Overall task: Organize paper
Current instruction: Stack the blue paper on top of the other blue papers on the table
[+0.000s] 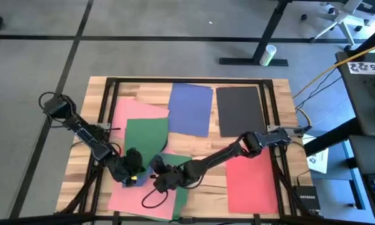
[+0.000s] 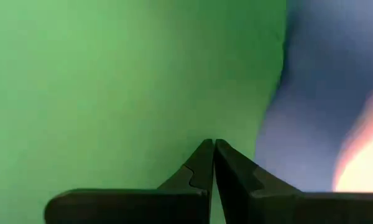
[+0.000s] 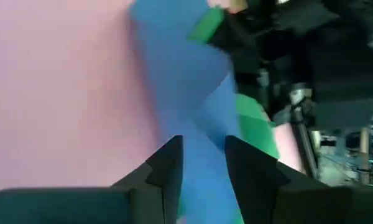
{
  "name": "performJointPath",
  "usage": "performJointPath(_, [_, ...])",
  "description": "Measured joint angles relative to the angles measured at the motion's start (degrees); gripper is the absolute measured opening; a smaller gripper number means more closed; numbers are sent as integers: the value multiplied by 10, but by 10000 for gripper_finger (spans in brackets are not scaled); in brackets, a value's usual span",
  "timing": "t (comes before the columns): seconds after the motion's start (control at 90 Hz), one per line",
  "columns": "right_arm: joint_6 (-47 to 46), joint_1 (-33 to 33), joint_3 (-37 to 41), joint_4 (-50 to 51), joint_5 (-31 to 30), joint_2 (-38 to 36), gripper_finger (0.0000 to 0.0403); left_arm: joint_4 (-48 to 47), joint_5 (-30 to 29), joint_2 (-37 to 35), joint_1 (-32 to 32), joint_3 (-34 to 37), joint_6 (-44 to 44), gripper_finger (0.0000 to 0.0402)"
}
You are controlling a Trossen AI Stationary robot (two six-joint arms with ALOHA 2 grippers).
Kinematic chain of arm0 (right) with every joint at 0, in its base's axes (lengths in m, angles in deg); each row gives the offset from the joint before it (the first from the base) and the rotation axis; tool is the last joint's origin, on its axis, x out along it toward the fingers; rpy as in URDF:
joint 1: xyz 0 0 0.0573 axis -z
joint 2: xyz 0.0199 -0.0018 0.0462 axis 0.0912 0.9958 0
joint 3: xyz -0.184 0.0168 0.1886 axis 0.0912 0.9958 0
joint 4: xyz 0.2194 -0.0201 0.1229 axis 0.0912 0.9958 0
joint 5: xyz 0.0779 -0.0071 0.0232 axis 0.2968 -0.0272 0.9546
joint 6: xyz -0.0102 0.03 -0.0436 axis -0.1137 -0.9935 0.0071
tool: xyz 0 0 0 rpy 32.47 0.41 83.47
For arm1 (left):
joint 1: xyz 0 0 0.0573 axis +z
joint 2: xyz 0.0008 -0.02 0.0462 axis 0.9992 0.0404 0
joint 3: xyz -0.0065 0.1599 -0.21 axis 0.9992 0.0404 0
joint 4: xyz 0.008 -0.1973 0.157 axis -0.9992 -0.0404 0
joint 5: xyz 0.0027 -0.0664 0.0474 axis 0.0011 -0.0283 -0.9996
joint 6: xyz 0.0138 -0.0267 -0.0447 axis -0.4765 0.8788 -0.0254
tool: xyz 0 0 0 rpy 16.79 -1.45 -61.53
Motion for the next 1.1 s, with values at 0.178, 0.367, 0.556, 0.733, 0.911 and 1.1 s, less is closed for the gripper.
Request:
performJointPath(0.178, [9,13,0,-18,11,0,111,1,0,0,0,0,0,0])
performJointPath(0.367, [-13,13,0,-7,74,0,111,1,0,0,0,0,-1,0])
performJointPath(0.556, [-45,11,0,-5,106,0,111,1,0,0,0,0,-1,0])
performJointPath(0.733, [-52,12,0,2,106,1,111,1,0,0,0,0,0,0])
performJointPath(0.911, [-53,12,0,11,136,1,111,2,0,0,0,0,0,0])
performJointPath(1.1, [-60,12,0,27,179,1,111,7,0,0,0,1,-5,0])
